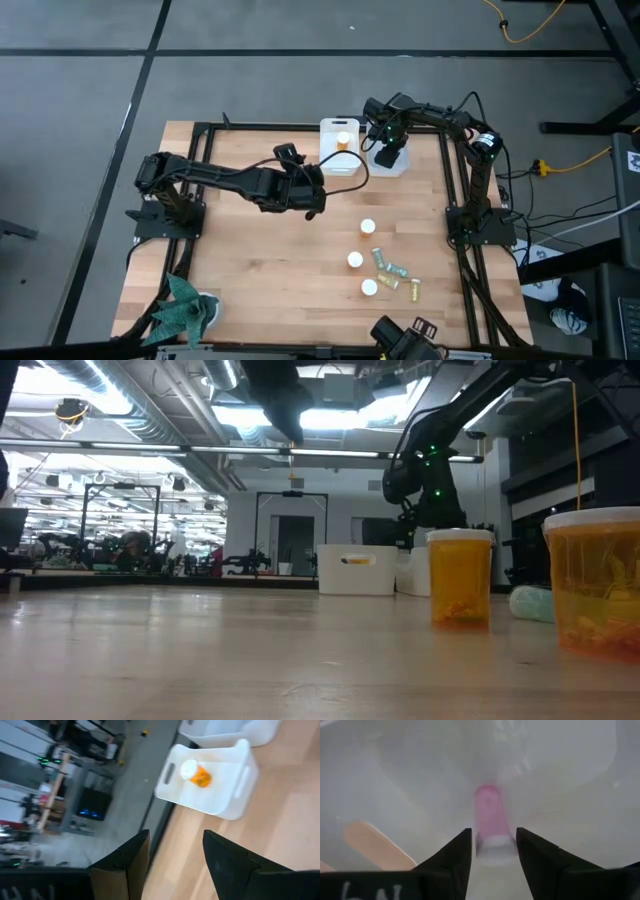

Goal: Pick and place medicine bottles into bin by pill shape (circle, oval)
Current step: Put the small purple medicine pill bottle into the right white bin, then put the small blue medicine pill bottle into the right white bin

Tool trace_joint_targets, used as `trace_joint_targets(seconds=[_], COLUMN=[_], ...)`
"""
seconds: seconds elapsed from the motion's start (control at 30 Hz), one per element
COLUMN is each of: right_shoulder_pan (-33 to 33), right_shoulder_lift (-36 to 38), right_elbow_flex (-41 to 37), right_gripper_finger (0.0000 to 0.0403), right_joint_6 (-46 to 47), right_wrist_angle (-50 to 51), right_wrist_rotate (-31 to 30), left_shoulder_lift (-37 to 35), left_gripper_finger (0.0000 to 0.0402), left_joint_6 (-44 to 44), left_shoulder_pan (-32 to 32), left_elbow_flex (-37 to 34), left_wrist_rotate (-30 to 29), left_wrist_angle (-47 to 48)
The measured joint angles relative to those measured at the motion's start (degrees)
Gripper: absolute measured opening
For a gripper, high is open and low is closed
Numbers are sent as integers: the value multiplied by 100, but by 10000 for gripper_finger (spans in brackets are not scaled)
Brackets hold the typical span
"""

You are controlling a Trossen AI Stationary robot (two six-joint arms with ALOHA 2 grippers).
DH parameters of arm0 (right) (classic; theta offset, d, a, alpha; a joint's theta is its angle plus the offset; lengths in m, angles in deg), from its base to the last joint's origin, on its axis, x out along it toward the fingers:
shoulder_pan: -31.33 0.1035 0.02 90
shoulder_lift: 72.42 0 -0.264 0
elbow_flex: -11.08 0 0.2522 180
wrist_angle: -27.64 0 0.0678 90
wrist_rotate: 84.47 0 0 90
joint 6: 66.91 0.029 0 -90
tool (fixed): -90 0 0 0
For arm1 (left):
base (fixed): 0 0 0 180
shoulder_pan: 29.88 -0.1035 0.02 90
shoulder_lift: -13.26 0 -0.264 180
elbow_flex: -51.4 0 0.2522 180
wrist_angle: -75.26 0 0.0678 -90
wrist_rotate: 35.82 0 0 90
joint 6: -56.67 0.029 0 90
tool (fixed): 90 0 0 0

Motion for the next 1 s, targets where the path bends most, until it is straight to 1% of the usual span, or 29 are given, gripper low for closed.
trace_joint_targets(seconds=[0.1,0.3,0.47,0.53,0.6,0.8,0.87,1.0], right_shoulder_pan=[0,2,3,1,0,16,33,165], right_shoulder_lift=[0,0,2,2,2,3,25,226], right_elbow_flex=[0,0,126,209,291,551,625,686], right_gripper_finger=[170,183,183,183,183,184,184,184], right_joint_6=[2,-23,-37,-34,-37,-14,34,566], right_wrist_angle=[-55,-183,-231,-228,-226,-218,-199,-81], right_wrist_rotate=[-1,-34,-604,-630,-521,296,387,435], left_shoulder_lift=[2,2,2,2,2,2,2,2], left_gripper_finger=[176,176,176,176,176,176,176,176], left_joint_6=[0,2,2,2,2,2,2,2], left_shoulder_pan=[0,0,2,0,0,0,0,0], left_elbow_flex=[0,0,0,0,0,0,0,0], left_wrist_rotate=[211,219,219,216,216,216,216,384], left_wrist_angle=[0,0,-2,-2,-2,-2,-2,-1])
